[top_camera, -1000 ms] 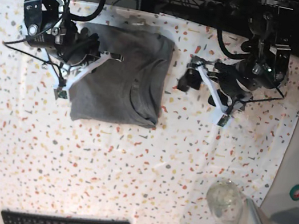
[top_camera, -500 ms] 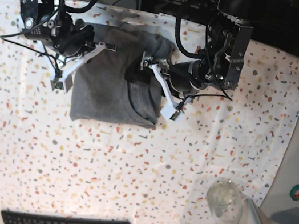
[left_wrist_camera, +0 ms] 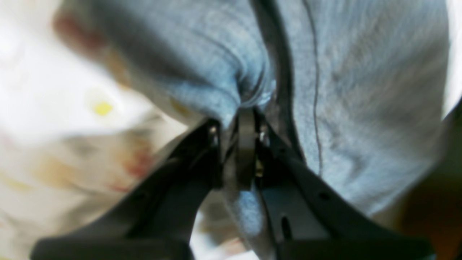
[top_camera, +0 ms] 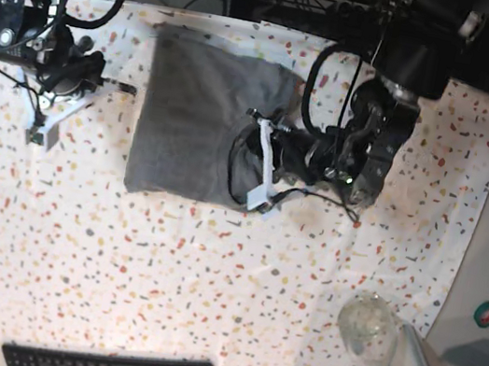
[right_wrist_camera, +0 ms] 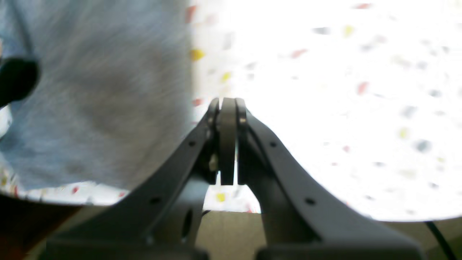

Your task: Layout the t-shirt on the table in an organized manner, then fold the t-shirt properly

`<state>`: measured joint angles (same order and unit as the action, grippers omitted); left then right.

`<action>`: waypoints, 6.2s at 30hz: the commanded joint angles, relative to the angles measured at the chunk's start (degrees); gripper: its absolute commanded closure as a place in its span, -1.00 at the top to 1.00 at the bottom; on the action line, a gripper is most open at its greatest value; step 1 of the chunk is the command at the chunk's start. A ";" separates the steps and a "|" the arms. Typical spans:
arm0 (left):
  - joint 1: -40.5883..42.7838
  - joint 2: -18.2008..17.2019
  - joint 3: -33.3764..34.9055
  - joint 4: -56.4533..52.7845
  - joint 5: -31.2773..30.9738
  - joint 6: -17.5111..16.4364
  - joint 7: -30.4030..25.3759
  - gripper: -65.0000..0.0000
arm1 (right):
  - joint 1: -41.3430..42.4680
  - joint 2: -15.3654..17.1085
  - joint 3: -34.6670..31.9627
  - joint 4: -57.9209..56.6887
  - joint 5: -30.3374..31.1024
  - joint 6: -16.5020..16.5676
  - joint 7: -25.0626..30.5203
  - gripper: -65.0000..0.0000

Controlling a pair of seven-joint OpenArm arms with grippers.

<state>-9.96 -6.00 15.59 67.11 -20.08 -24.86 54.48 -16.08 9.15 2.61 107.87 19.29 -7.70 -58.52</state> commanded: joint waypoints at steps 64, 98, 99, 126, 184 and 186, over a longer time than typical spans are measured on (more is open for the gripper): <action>-20.07 10.79 41.42 -12.56 30.14 0.29 -9.69 -1.00 | -3.05 -0.14 11.85 1.00 0.27 0.19 0.72 -1.00; 19.76 0.94 -1.92 36.23 29.79 0.29 -12.41 -1.00 | -7.62 -0.93 -3.97 7.33 0.18 3.97 8.02 -1.00; 21.69 0.94 -2.36 36.14 29.79 0.29 -14.43 -1.00 | -7.97 -1.02 -5.56 7.25 0.10 3.27 9.16 -1.00; 26.26 3.93 -4.91 35.17 29.88 0.64 -16.63 -1.00 | -5.07 0.04 -14.08 -4.18 0.10 1.86 19.09 -1.00; 26.18 3.14 -12.47 -61.09 12.56 0.73 -84.94 -1.00 | 6.01 -1.37 -49.34 -103.70 0.27 15.22 76.85 -1.00; 26.44 3.14 -12.47 -58.45 11.42 0.73 -82.83 -1.00 | 5.92 -1.37 -49.34 -103.52 0.27 15.22 76.50 -1.00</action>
<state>16.25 -2.90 3.09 8.45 -8.32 -23.62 -27.40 -9.47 7.22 -46.76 4.51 19.51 7.38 18.02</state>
